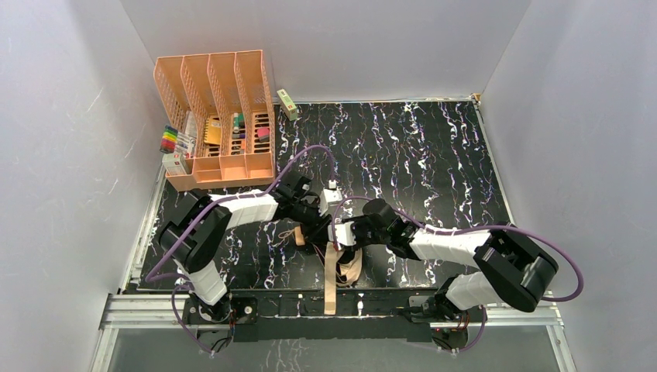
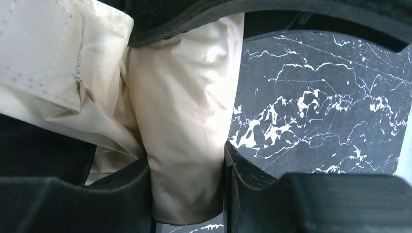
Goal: Put away the umbrella
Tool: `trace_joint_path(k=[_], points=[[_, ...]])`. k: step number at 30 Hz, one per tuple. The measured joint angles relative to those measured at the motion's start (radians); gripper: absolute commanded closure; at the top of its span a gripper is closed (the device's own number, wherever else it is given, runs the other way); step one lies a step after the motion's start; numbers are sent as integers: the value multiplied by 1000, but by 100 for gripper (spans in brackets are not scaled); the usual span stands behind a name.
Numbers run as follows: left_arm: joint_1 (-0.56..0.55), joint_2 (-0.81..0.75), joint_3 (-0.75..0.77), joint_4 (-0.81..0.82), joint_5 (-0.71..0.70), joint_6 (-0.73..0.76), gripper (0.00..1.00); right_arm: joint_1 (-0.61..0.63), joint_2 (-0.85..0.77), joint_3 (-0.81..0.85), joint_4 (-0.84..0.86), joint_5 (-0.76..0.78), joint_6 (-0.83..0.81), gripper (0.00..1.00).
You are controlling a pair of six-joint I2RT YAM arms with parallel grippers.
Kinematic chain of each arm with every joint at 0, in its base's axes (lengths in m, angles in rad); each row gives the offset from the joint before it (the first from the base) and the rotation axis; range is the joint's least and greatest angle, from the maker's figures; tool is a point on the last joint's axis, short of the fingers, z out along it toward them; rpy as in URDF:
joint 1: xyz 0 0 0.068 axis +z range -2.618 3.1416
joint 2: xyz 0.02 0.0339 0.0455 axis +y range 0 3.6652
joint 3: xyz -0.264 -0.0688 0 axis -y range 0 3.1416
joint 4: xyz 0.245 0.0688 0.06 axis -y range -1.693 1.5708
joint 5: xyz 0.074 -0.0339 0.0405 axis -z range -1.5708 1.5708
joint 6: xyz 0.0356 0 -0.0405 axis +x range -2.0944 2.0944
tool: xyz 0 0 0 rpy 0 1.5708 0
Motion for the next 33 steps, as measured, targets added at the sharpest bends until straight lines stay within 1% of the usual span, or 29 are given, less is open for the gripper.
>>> trace_joint_path(k=[2,4,6,7,10,13,15,17,21,24,28,29,30,33], points=[[-2,6,6,-8,-6,-1,75,0,0,0,0,5,4,89],[-4,10,15,-16,-18,1,85,0,-5,0,-1,12,9,83],[-8,12,24,-27,-28,-1,97,0,-16,0,-9,14,16,74],[-10,13,29,-31,-31,-2,99,0,-26,0,-18,15,23,69],[-16,17,40,-35,-34,-3,100,0,-62,-7,-49,20,43,54],[-29,17,41,-29,-37,-3,100,0,-129,-15,-92,26,97,45],[-32,15,41,-23,-53,-5,100,1,-198,-15,-117,37,155,37],[-29,13,41,-22,-99,-15,100,1,-293,-15,-129,65,245,34],[-21,5,40,-24,-169,-37,100,0,-474,16,-142,134,458,33],[-20,-6,33,-18,-214,-56,100,0,-556,75,-195,172,679,35],[-20,-29,15,4,-280,-81,100,0,-582,136,-295,185,988,31],[-20,-36,11,9,-299,-87,100,0,-576,147,-327,174,1066,29],[-19,-42,5,16,-316,-91,100,0,-570,151,-343,161,1116,28],[-15,-52,-7,37,-349,-105,100,5,-559,124,-333,104,1281,28]])
